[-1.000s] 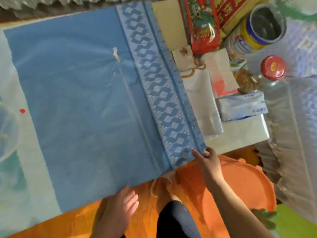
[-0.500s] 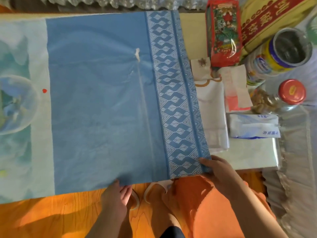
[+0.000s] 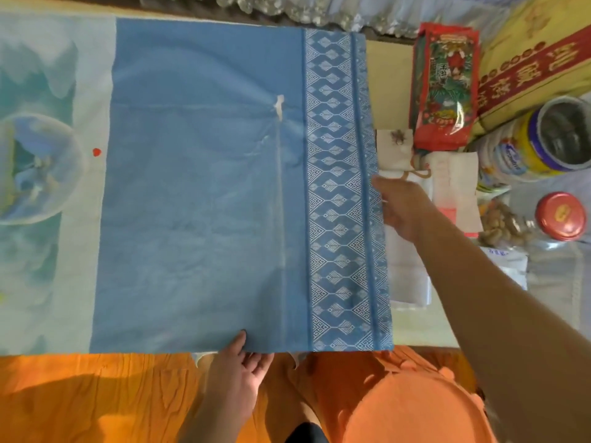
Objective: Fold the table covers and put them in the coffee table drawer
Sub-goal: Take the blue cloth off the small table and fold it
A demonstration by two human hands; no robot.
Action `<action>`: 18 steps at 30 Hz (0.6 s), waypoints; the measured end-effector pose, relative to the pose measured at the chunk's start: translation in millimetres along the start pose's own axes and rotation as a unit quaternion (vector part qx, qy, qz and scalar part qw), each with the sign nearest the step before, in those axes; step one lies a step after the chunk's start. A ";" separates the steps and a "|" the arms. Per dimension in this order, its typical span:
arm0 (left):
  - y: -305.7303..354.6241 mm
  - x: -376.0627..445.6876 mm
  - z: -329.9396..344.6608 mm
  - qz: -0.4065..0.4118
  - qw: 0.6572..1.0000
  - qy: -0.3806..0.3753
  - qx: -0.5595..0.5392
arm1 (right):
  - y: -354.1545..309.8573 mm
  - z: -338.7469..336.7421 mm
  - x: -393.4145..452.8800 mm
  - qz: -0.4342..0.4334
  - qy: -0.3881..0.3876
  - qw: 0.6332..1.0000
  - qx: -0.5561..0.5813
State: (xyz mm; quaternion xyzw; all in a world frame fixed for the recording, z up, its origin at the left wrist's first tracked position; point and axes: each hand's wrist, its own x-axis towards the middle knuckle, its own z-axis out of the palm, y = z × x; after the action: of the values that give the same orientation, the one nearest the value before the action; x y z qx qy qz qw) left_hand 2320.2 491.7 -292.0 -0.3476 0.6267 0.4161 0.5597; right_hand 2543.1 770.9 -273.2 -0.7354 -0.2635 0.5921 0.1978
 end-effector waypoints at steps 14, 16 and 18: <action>-18.5 -53.6 19.5 0.022 0.999 0.010 0.022 | -84.7 -39.7 -74.1 -0.275 0.192 0.903 -0.269; -26.9 -64.9 17.2 0.006 0.999 0.017 0.039 | -83.1 -55.1 -95.9 -0.305 0.215 0.877 -0.302; -30.3 -73.1 15.5 -0.011 0.998 0.025 0.062 | -68.5 -65.0 -98.2 -0.297 0.219 0.879 -0.301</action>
State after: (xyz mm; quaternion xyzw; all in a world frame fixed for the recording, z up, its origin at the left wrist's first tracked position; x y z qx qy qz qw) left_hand 2363.6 491.2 -224.0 -0.3295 0.6609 0.3615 0.5692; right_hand 2580.3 764.8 -142.3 -0.7577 -0.5851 0.2216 0.1858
